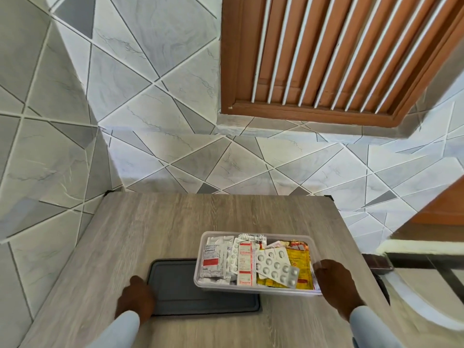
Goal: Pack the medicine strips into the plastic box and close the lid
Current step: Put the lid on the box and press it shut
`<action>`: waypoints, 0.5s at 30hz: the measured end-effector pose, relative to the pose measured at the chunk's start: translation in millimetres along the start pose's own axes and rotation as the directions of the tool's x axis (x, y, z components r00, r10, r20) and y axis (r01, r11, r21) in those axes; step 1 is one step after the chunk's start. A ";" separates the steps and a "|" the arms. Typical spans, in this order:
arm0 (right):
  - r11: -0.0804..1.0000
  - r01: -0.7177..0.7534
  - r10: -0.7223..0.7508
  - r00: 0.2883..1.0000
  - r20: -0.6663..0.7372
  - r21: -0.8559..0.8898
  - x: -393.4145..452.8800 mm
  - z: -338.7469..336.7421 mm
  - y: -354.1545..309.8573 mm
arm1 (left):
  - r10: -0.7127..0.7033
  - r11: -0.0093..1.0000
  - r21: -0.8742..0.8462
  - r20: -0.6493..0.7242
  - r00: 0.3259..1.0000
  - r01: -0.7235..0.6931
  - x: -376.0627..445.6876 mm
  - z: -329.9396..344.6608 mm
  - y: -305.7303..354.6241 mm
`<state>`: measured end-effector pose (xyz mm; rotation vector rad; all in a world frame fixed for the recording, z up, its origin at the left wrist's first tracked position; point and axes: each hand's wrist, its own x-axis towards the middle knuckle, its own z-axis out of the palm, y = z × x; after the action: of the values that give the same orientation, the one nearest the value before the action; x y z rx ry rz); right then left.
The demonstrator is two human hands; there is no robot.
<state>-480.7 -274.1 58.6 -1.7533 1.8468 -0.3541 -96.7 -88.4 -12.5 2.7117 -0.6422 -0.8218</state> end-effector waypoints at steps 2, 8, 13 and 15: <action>1.000 -0.001 0.001 1.000 0.021 -0.004 -2.2 3.5 2.7 | -0.051 0.997 -0.065 -0.045 0.998 0.048 16.0 -28.2 -14.3; 0.999 -0.039 0.036 0.993 0.114 0.024 -11.0 35.8 -4.6 | 0.076 0.980 -0.148 -0.345 0.936 -0.134 25.8 -176.9 -16.9; 0.999 0.045 -0.040 0.987 0.158 -0.025 -20.9 75.7 -26.2 | 0.419 0.844 -0.053 -0.559 0.716 -0.534 -52.4 -205.3 69.3; 0.996 0.071 -0.061 0.978 0.199 -0.046 -21.7 89.1 -31.6 | 0.526 0.779 -0.024 -0.518 0.675 -0.626 -79.3 -178.0 91.4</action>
<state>-404.9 -239.8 8.8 -1.8184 1.6742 -0.1502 -85.1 -114.0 200.9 2.1612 -1.1310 -0.0223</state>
